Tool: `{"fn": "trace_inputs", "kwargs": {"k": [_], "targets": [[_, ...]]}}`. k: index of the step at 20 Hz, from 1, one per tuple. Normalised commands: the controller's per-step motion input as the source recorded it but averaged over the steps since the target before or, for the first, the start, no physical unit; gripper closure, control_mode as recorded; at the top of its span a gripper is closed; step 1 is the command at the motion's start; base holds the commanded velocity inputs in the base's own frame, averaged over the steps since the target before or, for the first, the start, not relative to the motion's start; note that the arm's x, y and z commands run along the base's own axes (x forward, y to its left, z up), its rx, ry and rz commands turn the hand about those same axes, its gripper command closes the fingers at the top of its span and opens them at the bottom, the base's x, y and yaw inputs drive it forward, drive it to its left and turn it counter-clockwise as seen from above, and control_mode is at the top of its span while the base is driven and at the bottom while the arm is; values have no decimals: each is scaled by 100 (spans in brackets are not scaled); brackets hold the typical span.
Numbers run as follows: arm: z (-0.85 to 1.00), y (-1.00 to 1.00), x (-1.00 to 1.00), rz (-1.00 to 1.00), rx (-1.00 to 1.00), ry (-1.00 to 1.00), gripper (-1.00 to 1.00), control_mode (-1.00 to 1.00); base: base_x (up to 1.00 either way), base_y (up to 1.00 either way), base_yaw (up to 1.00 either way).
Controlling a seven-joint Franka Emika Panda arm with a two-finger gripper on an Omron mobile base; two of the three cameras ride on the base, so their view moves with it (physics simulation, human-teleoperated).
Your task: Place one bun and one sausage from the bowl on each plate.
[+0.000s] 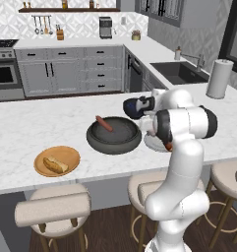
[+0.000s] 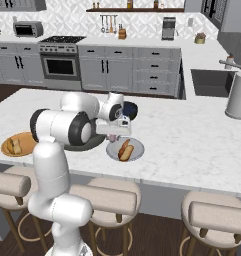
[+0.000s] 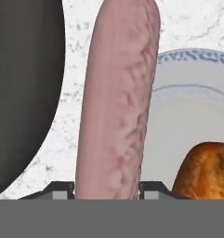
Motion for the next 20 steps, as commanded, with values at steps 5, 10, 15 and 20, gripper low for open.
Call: {"fn": "trace_inputs", "kwargs": {"k": [5, 10, 15, 20], "targets": [[-30, -37, -13, -11, 0, 6, 100, -100, 0, 0, 0], [-17, -7, 2, -7, 0, 2, 100, -100, 0, 0, 0], [-2, -4, 0, -7, 0, 0, -100, -100, 0, 0, 0], [0, -4, 0, -6, 0, 0, -100, -100, 0, 0, 0]]}}
